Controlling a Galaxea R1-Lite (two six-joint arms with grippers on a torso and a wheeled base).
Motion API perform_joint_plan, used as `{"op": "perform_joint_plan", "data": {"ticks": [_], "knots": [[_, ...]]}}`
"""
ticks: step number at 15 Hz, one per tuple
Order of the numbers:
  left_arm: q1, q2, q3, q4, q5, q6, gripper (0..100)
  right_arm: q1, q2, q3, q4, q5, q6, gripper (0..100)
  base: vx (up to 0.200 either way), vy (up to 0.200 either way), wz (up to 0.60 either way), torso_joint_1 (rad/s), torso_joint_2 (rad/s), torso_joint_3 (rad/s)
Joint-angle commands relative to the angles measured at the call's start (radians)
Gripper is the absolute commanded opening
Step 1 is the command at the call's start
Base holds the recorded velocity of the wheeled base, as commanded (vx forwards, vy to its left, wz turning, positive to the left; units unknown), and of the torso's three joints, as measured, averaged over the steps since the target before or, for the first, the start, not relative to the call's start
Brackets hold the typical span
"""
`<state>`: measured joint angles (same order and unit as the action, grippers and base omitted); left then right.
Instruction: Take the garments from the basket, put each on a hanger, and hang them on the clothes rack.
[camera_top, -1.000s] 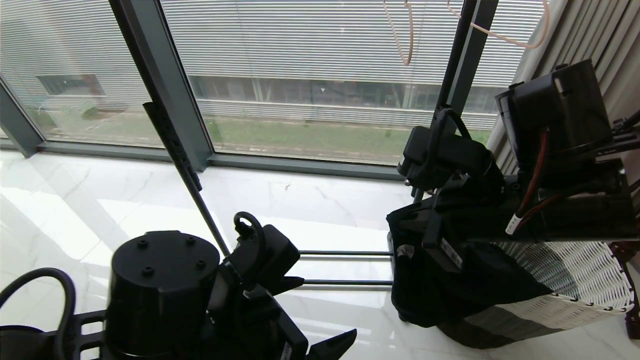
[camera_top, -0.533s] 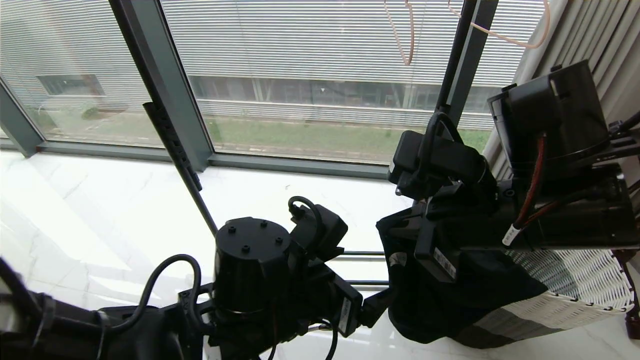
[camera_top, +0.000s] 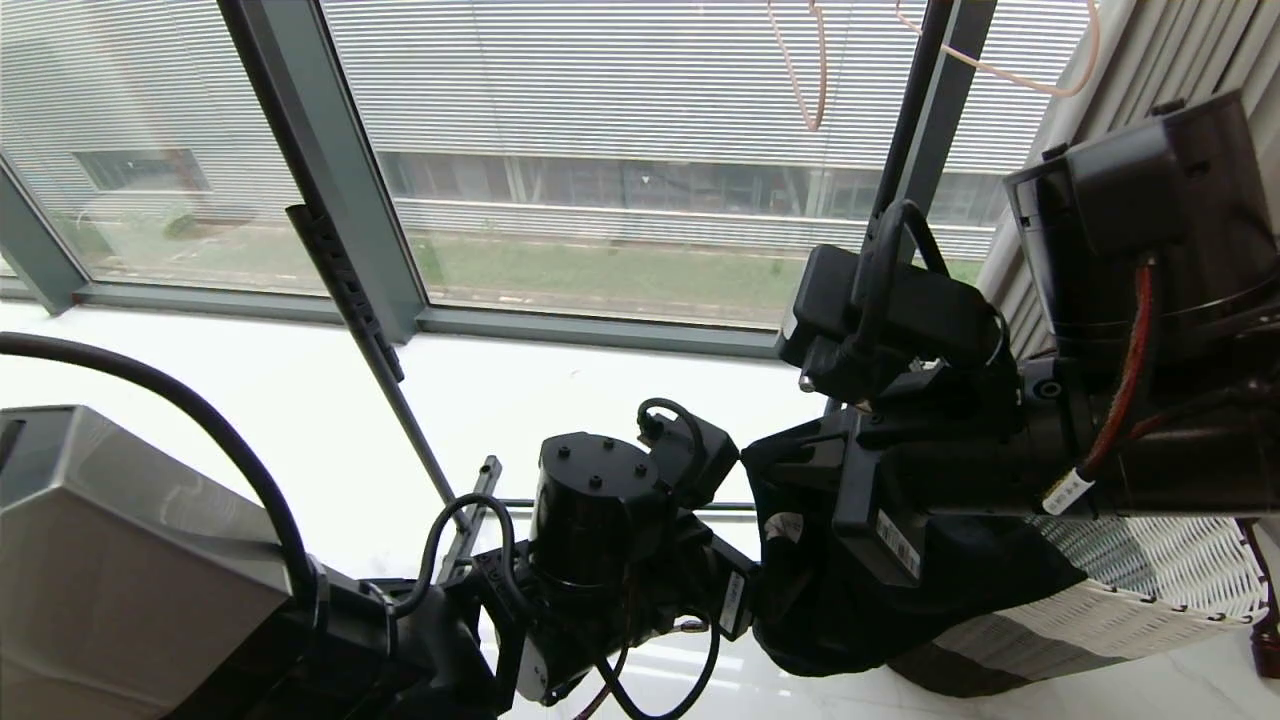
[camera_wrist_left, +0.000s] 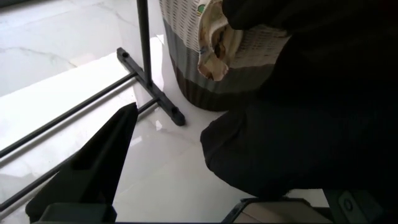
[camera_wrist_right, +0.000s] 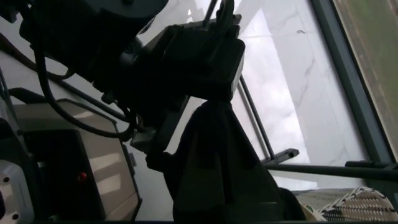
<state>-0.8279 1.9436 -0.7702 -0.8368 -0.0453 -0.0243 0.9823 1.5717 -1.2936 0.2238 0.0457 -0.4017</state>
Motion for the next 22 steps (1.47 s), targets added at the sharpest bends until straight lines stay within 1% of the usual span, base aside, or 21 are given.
{"op": "perform_joint_plan", "data": {"ticks": [1,4,5,9,10,11,12,13,14,15,16,17,18,19,20,22], "knots": [[0.007,0.035,-0.003,-0.001,0.001,0.000,100,0.006,-0.013,0.000,0.000,0.000,0.000,0,0.000,0.000,0.00,0.000,0.00,0.000],[0.021,0.052,-0.004,-0.001,0.007,-0.003,100,0.009,-0.019,0.002,0.000,0.000,0.000,0,0.000,0.000,0.00,0.000,0.00,0.000],[0.019,0.054,-0.001,-0.001,0.032,-0.005,0,0.010,-0.021,0.002,0.000,0.000,0.000,0,0.000,0.000,0.00,0.000,0.00,0.000],[0.018,0.052,0.011,-0.001,0.071,-0.005,0,0.012,-0.021,0.005,0.000,0.000,0.000,0,0.000,0.000,0.00,0.000,0.00,0.000],[-0.008,0.047,0.055,-0.013,0.117,-0.003,0,0.010,-0.019,0.013,0.000,0.000,0.014,0,0.000,0.000,0.00,0.000,0.00,0.000],[-0.027,0.046,0.098,-0.071,0.157,-0.005,0,0.009,-0.015,0.025,-0.001,-0.004,0.057,0,0.000,0.000,0.00,0.000,0.00,0.000],[-0.036,0.044,0.127,-0.125,0.174,-0.005,0,0.007,-0.013,0.033,-0.003,-0.006,0.092,0,0.000,0.000,0.00,0.000,0.00,0.000],[-0.042,-0.005,0.190,-0.239,0.180,-0.016,0,0.007,-0.006,0.051,-0.023,-0.009,0.181,0,0.000,0.000,0.00,0.000,0.00,0.000],[-0.043,-0.091,0.224,-0.234,0.180,-0.045,0,0.007,0.005,0.059,-0.052,-0.010,0.230,0,0.000,0.000,0.00,0.000,0.00,0.000],[-0.043,-0.189,0.256,-0.196,0.180,-0.069,0,0.007,0.019,0.060,-0.081,-0.012,0.256,0,0.000,0.000,0.00,0.000,0.00,0.000],[-0.043,-0.321,0.287,-0.088,0.180,-0.082,0,0.007,0.041,0.060,-0.107,-0.017,0.267,0,0.000,0.000,0.00,0.000,0.00,0.000],[-0.043,-0.450,0.293,0.054,0.179,-0.111,0,0.007,0.064,0.059,-0.130,-0.018,0.267,0,0.000,0.000,0.00,0.000,0.00,0.000],[-0.043,-0.572,0.278,0.206,0.174,-0.138,0,0.009,0.090,0.057,-0.158,-0.018,0.267,0,0.000,0.000,0.00,0.000,0.00,0.000],[-0.053,-0.663,0.258,0.324,0.171,-0.158,0,0.010,0.116,0.056,-0.187,-0.017,0.267,0,0.000,0.000,0.00,0.000,0.00,0.000],[-0.057,-0.736,0.241,0.418,0.171,-0.180,0,0.012,0.139,0.054,-0.216,-0.017,0.267,0,0.000,0.000,0.00,0.000,0.00,0.000],[-0.057,-0.868,0.212,0.604,0.171,-0.197,0,0.016,0.183,0.053,-0.271,-0.017,0.265,0,0.000,0.000,0.00,0.000,0.00,0.000]]}}
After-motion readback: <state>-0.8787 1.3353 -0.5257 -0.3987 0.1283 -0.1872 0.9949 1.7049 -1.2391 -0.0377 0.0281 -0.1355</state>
